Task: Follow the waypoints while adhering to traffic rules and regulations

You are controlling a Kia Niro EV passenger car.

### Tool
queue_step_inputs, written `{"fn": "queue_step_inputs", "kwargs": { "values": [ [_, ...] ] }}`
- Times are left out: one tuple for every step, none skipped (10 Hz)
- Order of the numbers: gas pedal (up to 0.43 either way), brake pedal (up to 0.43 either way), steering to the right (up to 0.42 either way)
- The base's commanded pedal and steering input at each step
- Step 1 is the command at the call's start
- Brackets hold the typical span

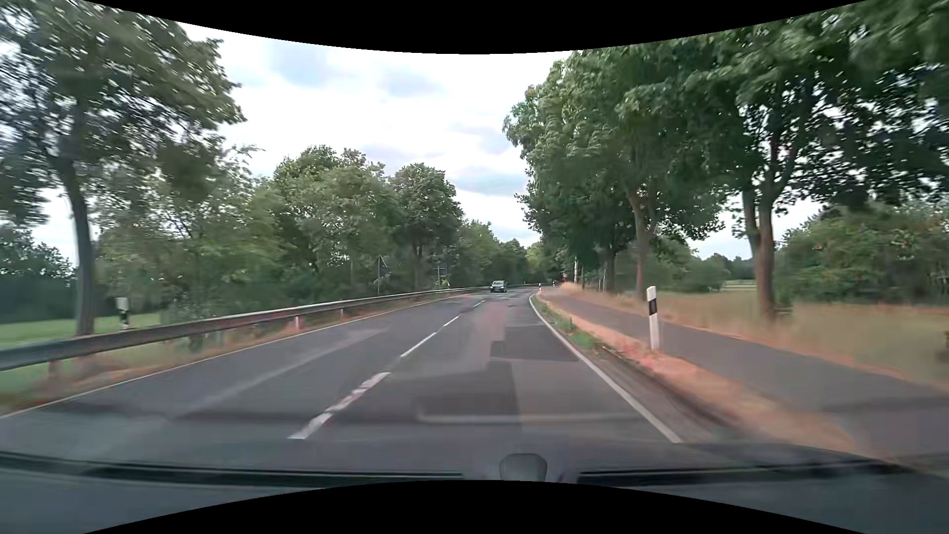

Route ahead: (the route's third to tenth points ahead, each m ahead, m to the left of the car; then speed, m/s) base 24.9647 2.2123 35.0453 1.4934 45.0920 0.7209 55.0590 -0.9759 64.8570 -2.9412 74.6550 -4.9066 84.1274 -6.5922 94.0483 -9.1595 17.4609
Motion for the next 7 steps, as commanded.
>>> {"fn": "queue_step_inputs", "kwargs": {
  "values": [
    [0.209, 0.000, 0.009],
    [0.209, 0.000, 0.009],
    [0.209, 0.000, 0.010],
    [0.209, 0.000, 0.011],
    [0.209, 0.000, 0.012],
    [0.209, 0.000, 0.012],
    [0.209, 0.000, 0.012]
  ]
}}
